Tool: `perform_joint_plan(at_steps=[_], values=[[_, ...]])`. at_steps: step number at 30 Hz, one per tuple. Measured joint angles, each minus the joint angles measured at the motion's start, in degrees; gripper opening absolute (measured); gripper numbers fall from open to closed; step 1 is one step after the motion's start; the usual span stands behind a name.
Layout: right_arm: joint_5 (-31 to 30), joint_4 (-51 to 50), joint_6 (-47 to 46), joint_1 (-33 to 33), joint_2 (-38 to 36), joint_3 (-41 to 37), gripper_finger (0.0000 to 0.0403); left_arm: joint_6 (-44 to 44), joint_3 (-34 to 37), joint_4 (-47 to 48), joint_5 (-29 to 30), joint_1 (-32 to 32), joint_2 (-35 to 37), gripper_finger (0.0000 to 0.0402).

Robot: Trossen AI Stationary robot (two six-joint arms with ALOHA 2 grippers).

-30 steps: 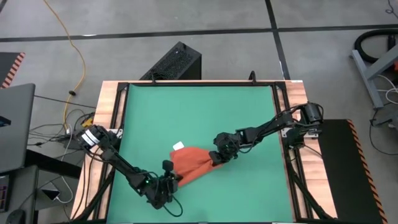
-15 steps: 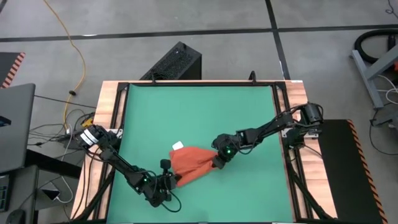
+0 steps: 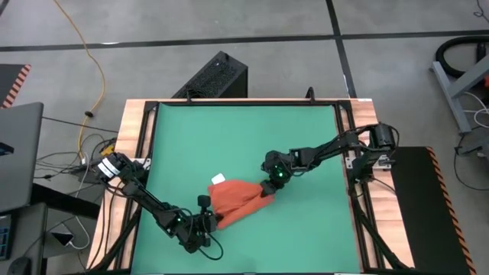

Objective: Roll towel into tight, uniform cylinder
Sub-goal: Roll the orange towel

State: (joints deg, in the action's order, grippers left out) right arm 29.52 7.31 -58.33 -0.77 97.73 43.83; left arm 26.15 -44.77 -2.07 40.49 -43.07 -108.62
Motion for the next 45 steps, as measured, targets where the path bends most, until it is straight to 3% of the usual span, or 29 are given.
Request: perform_joint_plan(at_steps=[5, 11, 13, 18, 20, 24, 34, 39, 45], values=[[3.89, -1.6, 4.9, -3.5, -1.39, -0.02, 0.0239, -0.23, 0.0, 0.0, -0.02, 0.0, -0.02, 0.0], [4.57, -3.85, 21.47, -4.75, -11.02, -0.03, 0.0239, -0.15, 0.0, 0.0, -0.01, 0.0, -0.07, 0.0], [-0.05, -3.78, 27.32, -2.18, -15.47, -0.02, 0.024, -0.15, 0.0, 0.0, -0.04, 0.0, -0.07, 0.0], [-24.47, -2.26, 46.53, 8.35, -19.6, 0.04, 0.024, 0.08, 0.02, -0.01, -0.58, 0.6, -0.04, 0.0], [-27.98, 0.09, 51.14, 11.4, -17.51, 0.51, 0.024, 0.64, 0.02, -0.02, -0.69, 0.69, -0.04, 0.0], [-29.29, 0.87, 56.68, 15.63, -9.57, 6.14, 0.024, 1.03, 0.04, -0.25, -0.73, 0.71, -0.04, 0.0], [-29.22, -16.69, 72.16, 20.09, 13.12, 32.91, 0.024, 2.21, 0.11, -0.72, -0.7, 0.74, -0.02, 0.0], [-28.38, -24.94, 73.91, 21.09, 20.2, 42.35, 0.024, 1.81, 0.11, -0.86, -0.6, 0.74, -0.04, 0.0], [-29.53, -27.83, 73.6, 21.25, 24.2, 46.22, 0.024, 0.42, 0.15, -1.27, -0.39, 0.74, -0.07, 0.0]])
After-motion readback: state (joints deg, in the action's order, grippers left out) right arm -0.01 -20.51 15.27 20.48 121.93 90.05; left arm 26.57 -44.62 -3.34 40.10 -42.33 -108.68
